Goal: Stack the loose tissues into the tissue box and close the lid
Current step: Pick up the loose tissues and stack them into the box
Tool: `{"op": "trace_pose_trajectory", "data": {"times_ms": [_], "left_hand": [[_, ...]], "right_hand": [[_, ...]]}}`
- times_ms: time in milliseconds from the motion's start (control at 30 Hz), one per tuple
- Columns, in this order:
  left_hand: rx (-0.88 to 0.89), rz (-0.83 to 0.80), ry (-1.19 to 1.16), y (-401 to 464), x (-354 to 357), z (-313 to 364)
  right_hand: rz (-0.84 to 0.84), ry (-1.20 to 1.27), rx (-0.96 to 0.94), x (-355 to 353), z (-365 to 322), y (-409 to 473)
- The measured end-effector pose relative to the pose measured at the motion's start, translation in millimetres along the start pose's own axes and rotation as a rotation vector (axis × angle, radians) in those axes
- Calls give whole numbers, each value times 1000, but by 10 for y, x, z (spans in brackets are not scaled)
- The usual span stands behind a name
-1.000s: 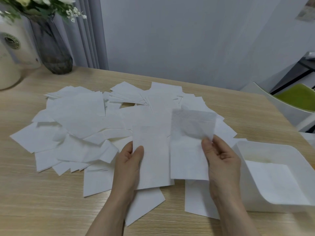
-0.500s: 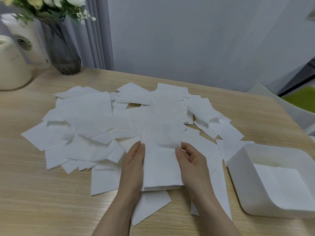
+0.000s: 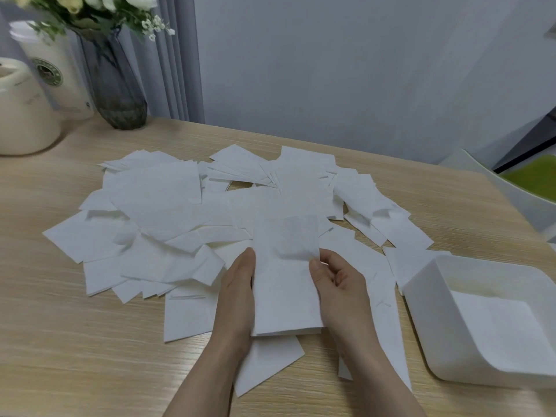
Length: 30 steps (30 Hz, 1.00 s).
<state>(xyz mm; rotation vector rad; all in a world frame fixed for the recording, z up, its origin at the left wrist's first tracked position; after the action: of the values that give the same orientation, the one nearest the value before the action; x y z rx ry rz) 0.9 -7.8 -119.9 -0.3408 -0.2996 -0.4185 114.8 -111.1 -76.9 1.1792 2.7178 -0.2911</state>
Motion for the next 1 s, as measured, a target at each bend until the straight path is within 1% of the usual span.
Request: {"op": "trace_pose_trajectory", "data": {"times_ms": [100, 467, 533, 600, 700, 800, 933, 1000], "left_hand": [[-48, -32, -79, -25, 49, -27], [24, -83, -59, -34, 91, 22], [39, -79, -70, -40, 93, 38], [46, -75, -91, -48, 95, 51], [47, -48, -140, -71, 99, 84], [47, -20, -192, -108, 144, 118], [49, 36, -266, -155, 223, 128], [36, 90, -329, -163, 247, 116]], "right_hand": [[2, -14, 2, 13, 18, -5], [32, 11, 13, 15, 45, -52], [59, 18, -3, -1, 32, -79], [128, -33, -43, -67, 20, -115], [202, -162, -91, -154, 37, -206], [205, -215, -118, -191, 54, -305], [149, -124, -61, -219, 108, -400], [153, -38, -52, -245, 124, -432]]}}
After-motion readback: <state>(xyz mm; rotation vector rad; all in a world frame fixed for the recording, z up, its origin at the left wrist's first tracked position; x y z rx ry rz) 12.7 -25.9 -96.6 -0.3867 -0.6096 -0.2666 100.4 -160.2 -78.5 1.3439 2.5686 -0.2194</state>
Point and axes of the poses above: each hand's wrist, its own y-axis towards the middle knuckle, its own x-axis out of the palm, z = x × y, the point moved 8 cm from there along y, towards the middle knuckle, and after that the axes turned 10 degrees about -y, right-handed, at the moved point
